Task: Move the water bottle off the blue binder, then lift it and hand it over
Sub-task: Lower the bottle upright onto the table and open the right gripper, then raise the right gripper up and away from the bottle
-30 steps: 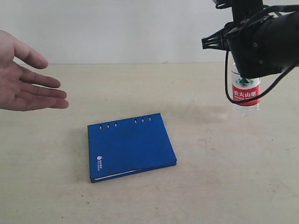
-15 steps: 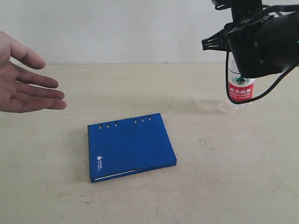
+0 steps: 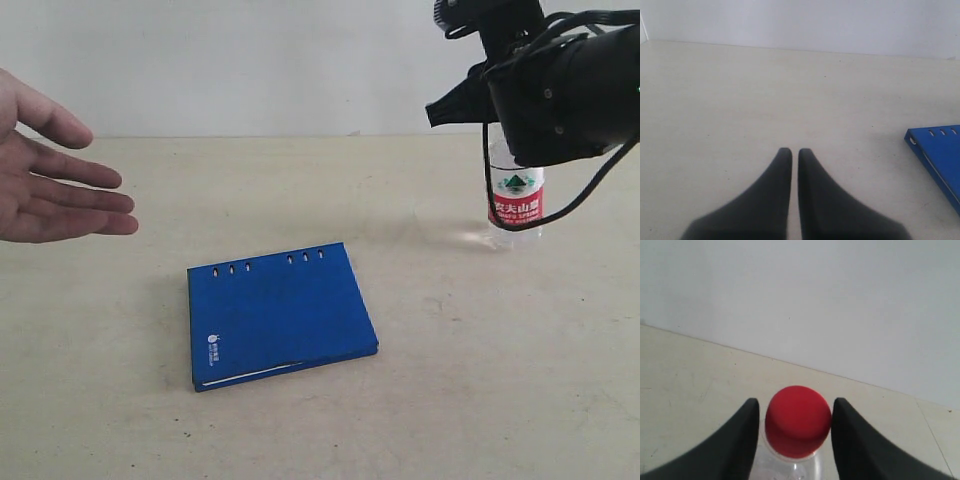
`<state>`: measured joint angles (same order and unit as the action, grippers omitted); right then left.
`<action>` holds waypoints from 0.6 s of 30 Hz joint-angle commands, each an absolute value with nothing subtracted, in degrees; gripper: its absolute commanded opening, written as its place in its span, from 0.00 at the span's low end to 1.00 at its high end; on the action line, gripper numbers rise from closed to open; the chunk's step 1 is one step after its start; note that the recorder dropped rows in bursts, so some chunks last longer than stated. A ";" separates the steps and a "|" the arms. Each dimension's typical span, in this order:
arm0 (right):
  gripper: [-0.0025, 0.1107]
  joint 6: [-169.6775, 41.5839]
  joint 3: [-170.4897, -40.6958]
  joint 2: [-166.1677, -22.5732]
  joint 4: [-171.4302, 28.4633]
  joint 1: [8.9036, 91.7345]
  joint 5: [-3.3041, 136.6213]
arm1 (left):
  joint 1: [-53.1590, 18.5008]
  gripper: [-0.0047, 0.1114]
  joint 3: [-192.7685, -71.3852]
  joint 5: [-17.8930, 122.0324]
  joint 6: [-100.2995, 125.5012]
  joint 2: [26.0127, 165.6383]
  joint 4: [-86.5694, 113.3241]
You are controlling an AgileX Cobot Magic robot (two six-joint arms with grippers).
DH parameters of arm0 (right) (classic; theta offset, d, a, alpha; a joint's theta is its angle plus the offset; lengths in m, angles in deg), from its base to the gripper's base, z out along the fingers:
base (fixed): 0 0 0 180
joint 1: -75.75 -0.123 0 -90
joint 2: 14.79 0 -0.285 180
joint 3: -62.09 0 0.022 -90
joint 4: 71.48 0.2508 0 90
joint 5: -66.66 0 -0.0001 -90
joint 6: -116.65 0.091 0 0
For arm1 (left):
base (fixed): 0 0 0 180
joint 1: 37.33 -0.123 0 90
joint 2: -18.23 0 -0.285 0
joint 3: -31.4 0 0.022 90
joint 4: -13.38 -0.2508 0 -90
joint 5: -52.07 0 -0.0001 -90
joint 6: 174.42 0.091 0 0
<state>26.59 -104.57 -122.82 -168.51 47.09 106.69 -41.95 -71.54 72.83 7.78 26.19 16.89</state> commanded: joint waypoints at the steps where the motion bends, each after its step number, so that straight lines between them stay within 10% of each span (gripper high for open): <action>1: 0.56 25.54 -104.60 -122.08 -167.39 47.26 105.81 | -41.44 0.08 -71.39 72.25 8.17 26.01 17.48; 18: 0.59 23.92 -104.82 -111.21 -167.58 47.26 112.83 | -41.44 0.08 -71.39 72.25 8.17 26.01 17.48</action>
